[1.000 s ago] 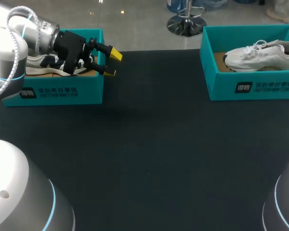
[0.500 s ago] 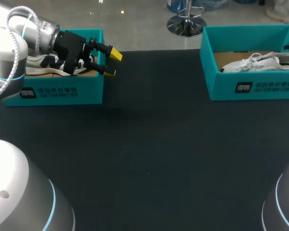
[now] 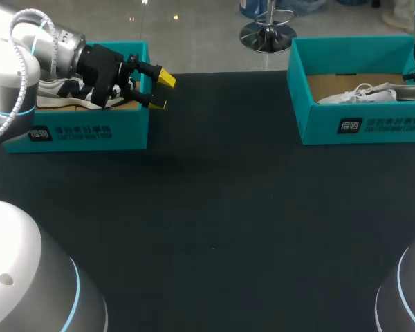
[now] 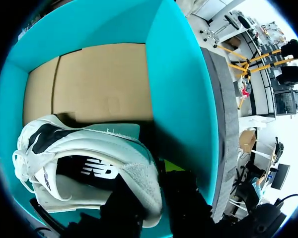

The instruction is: Take the shoe out of the shoebox, open the shoe tongue, remove and reinsert the insole, then place the shoe into the shoebox

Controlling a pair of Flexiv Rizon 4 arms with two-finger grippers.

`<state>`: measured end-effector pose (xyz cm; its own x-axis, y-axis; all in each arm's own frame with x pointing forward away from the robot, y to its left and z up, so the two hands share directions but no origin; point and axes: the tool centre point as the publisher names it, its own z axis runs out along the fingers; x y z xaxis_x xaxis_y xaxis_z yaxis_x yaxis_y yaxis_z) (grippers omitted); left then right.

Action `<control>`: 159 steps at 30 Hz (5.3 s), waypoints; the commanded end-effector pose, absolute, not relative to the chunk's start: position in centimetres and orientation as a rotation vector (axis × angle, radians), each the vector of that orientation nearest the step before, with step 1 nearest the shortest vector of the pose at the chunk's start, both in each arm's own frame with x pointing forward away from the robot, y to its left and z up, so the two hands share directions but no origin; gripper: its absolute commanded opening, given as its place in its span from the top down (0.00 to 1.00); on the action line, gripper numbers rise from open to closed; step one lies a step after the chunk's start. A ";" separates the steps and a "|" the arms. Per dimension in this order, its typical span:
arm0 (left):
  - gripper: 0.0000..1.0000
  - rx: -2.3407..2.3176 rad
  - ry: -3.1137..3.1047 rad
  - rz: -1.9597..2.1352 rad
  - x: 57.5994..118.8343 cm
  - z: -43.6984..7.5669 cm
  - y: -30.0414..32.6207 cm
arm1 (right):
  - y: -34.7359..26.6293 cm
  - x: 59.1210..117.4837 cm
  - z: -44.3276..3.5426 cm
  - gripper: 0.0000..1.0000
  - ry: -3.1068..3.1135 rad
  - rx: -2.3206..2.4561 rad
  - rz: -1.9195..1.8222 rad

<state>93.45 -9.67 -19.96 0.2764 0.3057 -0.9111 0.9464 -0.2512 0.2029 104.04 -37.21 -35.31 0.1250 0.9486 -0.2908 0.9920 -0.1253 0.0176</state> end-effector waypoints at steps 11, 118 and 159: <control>0.00 1.733 1.149 -0.987 93.5 -19.9 -9.7 | -37.4 104.7 -35.6 0.89 1.906 2.217 -0.345; 0.00 2.065 1.790 -0.255 100.1 -20.4 0.7 | -30.6 102.3 -21.6 0.00 1.881 2.357 0.061; 0.00 2.116 2.134 0.201 107.9 -23.6 14.0 | -30.6 102.3 -21.6 0.00 1.881 2.357 0.061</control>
<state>107.54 13.31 -23.48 -0.0077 1.0000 -0.0028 0.9818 0.0081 0.1896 102.39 -30.55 -21.59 0.2242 0.9734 -0.0467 0.9685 -0.2172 0.1219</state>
